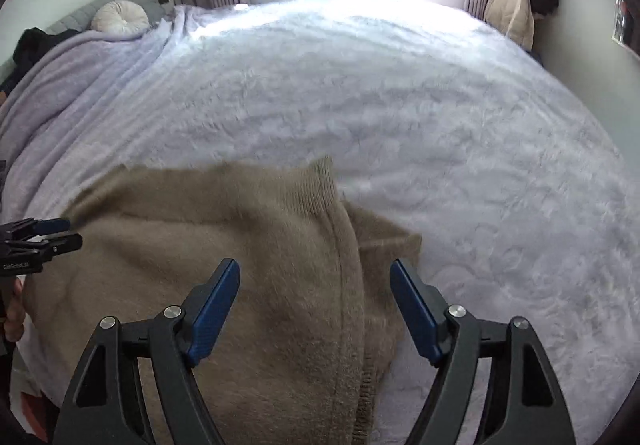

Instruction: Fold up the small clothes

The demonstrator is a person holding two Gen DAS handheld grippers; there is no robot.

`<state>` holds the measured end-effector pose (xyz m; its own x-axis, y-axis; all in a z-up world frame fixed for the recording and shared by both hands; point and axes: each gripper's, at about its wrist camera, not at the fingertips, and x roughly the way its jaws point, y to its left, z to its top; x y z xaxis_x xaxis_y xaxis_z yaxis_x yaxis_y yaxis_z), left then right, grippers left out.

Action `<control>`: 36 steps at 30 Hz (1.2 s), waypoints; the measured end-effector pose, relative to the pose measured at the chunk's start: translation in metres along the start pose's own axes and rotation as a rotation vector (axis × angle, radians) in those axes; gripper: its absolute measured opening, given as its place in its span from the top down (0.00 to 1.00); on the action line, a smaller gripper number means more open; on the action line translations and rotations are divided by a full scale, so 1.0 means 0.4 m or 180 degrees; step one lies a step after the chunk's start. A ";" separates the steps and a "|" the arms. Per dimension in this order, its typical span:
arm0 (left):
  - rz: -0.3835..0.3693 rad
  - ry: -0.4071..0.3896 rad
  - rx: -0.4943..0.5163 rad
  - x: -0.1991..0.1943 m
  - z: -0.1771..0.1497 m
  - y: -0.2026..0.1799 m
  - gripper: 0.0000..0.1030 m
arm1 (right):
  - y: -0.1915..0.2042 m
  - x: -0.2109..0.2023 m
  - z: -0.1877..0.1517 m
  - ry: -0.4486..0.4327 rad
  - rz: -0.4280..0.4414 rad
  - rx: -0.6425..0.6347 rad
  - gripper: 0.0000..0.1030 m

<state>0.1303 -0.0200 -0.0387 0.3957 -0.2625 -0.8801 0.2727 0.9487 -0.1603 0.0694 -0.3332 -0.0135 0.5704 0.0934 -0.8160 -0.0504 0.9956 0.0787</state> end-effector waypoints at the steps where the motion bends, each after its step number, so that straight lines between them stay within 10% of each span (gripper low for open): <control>1: -0.0023 -0.0076 0.0009 -0.016 0.018 -0.011 0.24 | 0.018 -0.019 0.027 -0.0100 0.0035 -0.0060 0.21; 3: 0.0117 -0.0186 0.0017 -0.013 0.050 -0.030 0.02 | 0.065 -0.019 0.067 -0.0086 0.0238 -0.0161 0.21; 7: 0.0337 -0.0089 -0.0129 0.053 0.064 -0.020 0.02 | 0.156 0.113 0.093 0.0327 0.0475 -0.0311 0.21; 13: 0.0699 0.0215 -0.0225 0.165 0.013 0.043 0.02 | 0.095 0.281 0.054 0.0651 -0.0052 -0.0010 0.21; 26: 0.0767 -0.0082 -0.0047 0.114 0.039 -0.031 0.01 | 0.182 0.179 0.048 0.0448 0.0002 -0.0213 0.21; 36: 0.1010 0.0207 -0.0130 0.163 0.023 0.005 0.01 | 0.149 0.221 0.029 0.0656 -0.0180 -0.0110 0.21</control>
<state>0.1647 -0.0367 -0.0924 0.3980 0.0580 -0.9155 0.1087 0.9880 0.1099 0.1264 -0.2658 -0.0745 0.3935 0.0325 -0.9187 -0.0531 0.9985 0.0126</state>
